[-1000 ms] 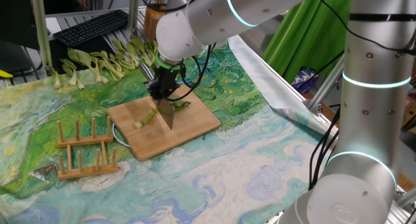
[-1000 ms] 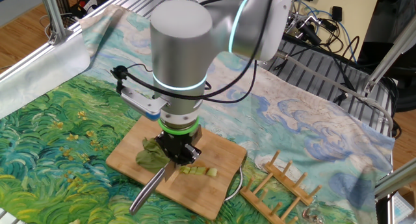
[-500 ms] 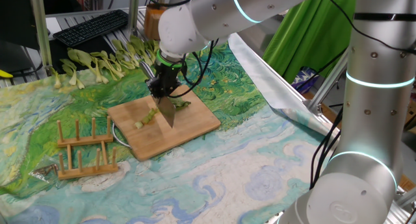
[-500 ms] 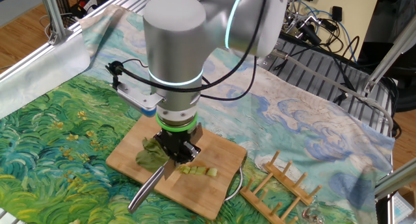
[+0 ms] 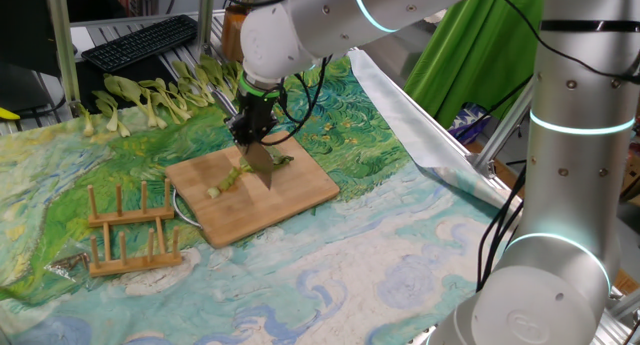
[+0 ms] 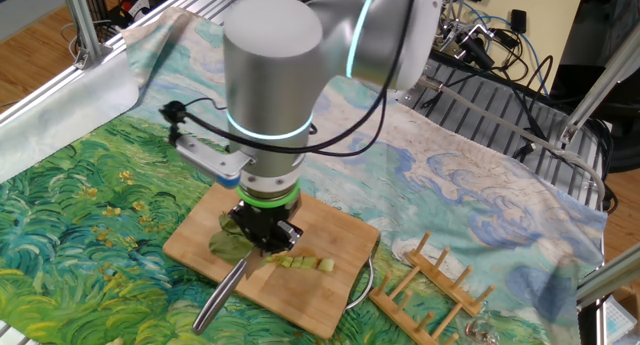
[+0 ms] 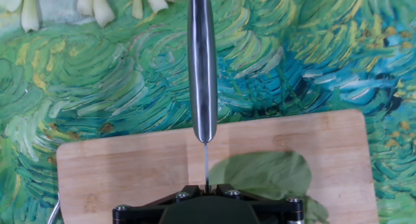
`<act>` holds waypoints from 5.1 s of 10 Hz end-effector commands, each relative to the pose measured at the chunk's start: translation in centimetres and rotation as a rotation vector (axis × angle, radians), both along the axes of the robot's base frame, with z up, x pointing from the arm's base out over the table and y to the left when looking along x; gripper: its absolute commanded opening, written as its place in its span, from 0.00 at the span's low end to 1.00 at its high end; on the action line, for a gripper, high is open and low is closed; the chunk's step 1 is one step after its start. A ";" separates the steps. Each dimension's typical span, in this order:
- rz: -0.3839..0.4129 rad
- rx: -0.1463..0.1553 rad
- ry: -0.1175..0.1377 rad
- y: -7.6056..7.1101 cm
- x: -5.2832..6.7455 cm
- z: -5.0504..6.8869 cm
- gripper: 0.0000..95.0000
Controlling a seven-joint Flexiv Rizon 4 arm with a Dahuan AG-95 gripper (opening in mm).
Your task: Chop the pakchoi
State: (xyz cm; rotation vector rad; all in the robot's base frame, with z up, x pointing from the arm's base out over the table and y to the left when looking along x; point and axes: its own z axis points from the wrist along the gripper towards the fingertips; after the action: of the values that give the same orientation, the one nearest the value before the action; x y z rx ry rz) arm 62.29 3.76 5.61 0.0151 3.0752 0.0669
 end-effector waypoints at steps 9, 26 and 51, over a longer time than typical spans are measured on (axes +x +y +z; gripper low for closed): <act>0.024 -0.018 -0.004 -0.5 0.4 -0.4 0.00; 0.057 0.026 0.001 0.3 0.2 -4.3 0.00; -0.047 0.039 0.000 1.2 -1.0 -2.1 0.00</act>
State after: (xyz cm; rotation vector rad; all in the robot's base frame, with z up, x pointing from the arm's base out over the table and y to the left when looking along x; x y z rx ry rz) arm 61.36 5.00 3.31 0.0860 3.0699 0.1255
